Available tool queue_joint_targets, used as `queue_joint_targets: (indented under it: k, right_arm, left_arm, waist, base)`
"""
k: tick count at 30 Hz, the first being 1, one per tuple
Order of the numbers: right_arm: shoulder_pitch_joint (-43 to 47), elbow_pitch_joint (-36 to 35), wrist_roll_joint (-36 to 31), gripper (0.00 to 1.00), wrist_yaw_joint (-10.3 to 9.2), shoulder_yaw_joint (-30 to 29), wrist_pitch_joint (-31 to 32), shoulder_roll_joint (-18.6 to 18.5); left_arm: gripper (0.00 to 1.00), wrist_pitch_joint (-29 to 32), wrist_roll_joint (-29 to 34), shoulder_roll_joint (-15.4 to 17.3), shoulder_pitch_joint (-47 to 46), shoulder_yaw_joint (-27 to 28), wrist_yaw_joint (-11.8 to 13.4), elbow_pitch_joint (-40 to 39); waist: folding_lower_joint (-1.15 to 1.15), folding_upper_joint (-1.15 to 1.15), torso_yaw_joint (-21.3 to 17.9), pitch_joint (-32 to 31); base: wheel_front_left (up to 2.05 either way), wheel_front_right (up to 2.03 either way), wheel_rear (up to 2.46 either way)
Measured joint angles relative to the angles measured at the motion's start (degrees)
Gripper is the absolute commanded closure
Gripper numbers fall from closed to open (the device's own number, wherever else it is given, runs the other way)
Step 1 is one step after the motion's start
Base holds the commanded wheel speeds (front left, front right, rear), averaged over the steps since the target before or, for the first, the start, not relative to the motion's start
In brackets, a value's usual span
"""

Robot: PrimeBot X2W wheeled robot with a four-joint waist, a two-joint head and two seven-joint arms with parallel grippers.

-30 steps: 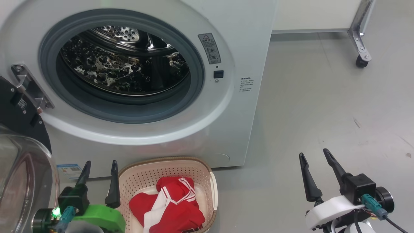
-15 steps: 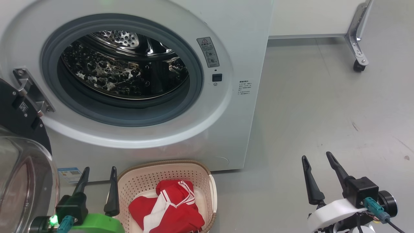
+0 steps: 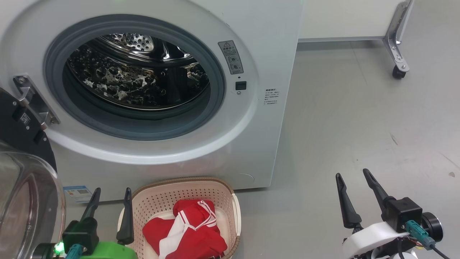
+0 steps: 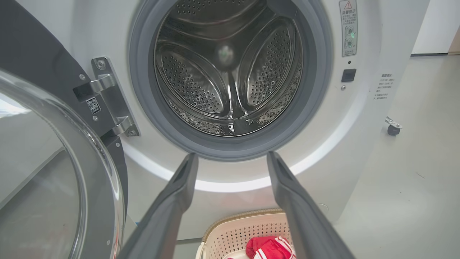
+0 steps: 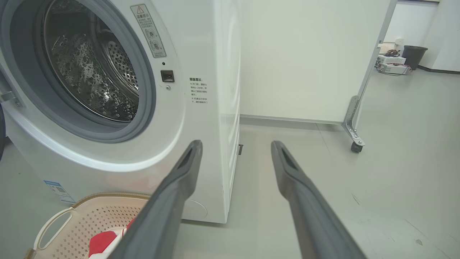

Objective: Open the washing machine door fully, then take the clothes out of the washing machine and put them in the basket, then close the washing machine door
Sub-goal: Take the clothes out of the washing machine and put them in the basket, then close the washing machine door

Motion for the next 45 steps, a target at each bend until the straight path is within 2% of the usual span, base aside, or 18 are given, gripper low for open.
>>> queue_joint_targets:
  k: [23, 45]
  right_arm:
    - [0.5, -1.2, 0.0, 0.00, -0.08, 0.0, 1.0, -0.5]
    - [0.8, -2.0, 0.0, 0.00, -0.49, 0.0, 1.7, -0.5]
  left_arm:
    - [0.00, 3.2, 2.1, 0.5, 2.4, 0.1, 0.6, -5.7]
    - [0.00, 5.0, 2.6, 0.3, 4.0, -0.4, 0.9, -9.6]
  waist:
    - [0.00, 0.00, 0.2, -0.5]
    - [0.00, 0.00, 0.2, -0.8]
  base:
    - [-0.17, 0.17, 0.00]
    - [-0.94, 0.94, 0.00]
